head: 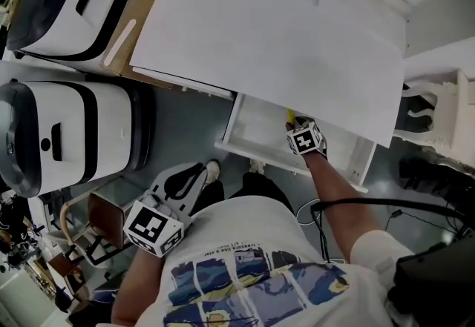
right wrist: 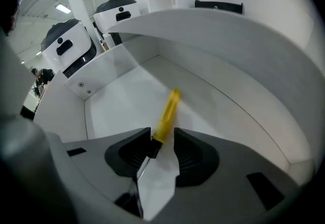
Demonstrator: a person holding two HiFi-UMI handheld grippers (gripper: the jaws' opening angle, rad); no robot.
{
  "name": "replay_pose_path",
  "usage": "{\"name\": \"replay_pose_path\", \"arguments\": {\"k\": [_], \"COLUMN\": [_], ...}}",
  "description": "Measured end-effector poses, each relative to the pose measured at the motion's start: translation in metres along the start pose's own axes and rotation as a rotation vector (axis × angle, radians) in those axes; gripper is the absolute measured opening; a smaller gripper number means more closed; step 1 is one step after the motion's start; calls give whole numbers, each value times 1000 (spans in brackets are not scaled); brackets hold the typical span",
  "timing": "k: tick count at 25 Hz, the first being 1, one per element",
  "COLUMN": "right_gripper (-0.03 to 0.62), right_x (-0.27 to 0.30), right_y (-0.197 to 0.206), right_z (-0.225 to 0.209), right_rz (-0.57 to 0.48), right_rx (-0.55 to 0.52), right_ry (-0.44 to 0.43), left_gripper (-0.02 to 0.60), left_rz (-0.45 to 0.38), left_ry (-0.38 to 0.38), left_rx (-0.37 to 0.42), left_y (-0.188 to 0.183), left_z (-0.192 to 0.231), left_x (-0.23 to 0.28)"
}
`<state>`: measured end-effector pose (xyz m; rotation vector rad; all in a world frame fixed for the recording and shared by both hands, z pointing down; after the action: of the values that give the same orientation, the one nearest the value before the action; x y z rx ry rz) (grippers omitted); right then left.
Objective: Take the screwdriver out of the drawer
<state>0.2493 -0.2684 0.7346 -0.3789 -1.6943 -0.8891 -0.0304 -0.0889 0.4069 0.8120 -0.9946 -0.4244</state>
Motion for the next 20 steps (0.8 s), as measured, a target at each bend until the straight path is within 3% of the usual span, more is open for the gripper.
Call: {"name": "replay_pose_path", "arguments": {"k": [12,20], "right_gripper": [98,95], "right_x": [6,5], "right_y": [1,1], "right_z": [4,1], "right_rz": [13,17], "right_rx": [-36,-47], "right_ry": [10,-11], "left_gripper": [15,15], "left_rz": [1,-2], "left_ry": [-20,-26], "left_rx": [-18,-28], "left_y": [0,-1], "left_z": [-2,-7], "left_x": [3,8]}}
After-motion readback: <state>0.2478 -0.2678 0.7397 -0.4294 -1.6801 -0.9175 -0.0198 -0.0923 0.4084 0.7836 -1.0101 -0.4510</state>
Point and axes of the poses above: the fingertips, and each gripper's own axes: x forward along the fingers, z to its left, y out of its underside, the point moved 10 cm from there along -x, backward along the fingers, and after that the axes turned 2 degrees about y, right-handed, at the moved point
